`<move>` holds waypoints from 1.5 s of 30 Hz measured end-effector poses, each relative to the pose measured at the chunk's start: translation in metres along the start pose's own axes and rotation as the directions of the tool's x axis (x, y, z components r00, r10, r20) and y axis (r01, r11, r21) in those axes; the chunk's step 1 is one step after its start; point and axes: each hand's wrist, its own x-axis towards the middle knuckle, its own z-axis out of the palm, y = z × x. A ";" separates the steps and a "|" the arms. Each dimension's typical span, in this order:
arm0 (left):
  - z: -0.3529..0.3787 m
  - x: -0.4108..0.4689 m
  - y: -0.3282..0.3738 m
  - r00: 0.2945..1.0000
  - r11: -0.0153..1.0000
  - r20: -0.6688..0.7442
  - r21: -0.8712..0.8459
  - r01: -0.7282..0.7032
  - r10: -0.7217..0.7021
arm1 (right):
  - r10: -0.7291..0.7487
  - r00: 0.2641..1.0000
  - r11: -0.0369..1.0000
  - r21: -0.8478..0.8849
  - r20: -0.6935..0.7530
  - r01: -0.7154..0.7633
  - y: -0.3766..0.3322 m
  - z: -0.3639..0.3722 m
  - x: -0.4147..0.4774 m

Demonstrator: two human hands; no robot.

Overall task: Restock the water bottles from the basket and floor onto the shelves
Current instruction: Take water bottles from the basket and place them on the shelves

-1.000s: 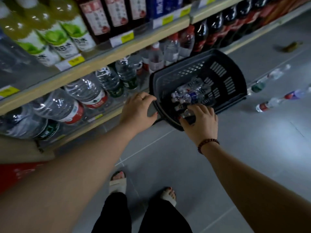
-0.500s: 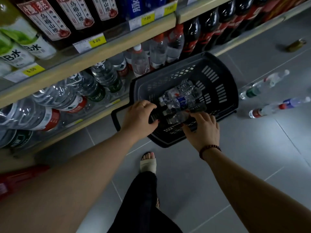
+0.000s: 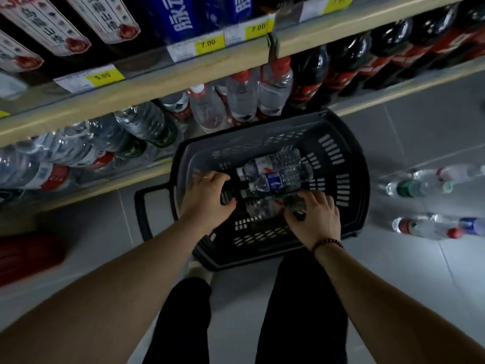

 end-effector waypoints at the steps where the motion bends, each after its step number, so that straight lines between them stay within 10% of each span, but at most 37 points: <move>1: 0.006 0.003 0.008 0.999 0.999 -0.006 -0.017 0.037 -0.037 | -0.037 0.999 0.999 -0.024 0.022 0.037 0.009 -0.005 0.011; 14: 0.088 0.020 0.055 0.908 0.881 -0.018 -0.250 0.401 -0.418 | -0.231 0.946 0.957 -0.122 0.227 0.263 0.060 -0.010 0.114; 32: 0.210 0.054 0.021 0.839 0.749 0.059 -0.420 0.512 -0.541 | -0.343 0.887 0.930 -0.017 0.310 0.366 0.080 0.108 0.206; 45: 0.239 0.083 0.006 0.805 0.670 0.071 -0.514 0.535 -0.589 | -0.254 0.721 0.899 -0.118 0.645 0.423 0.094 0.158 0.190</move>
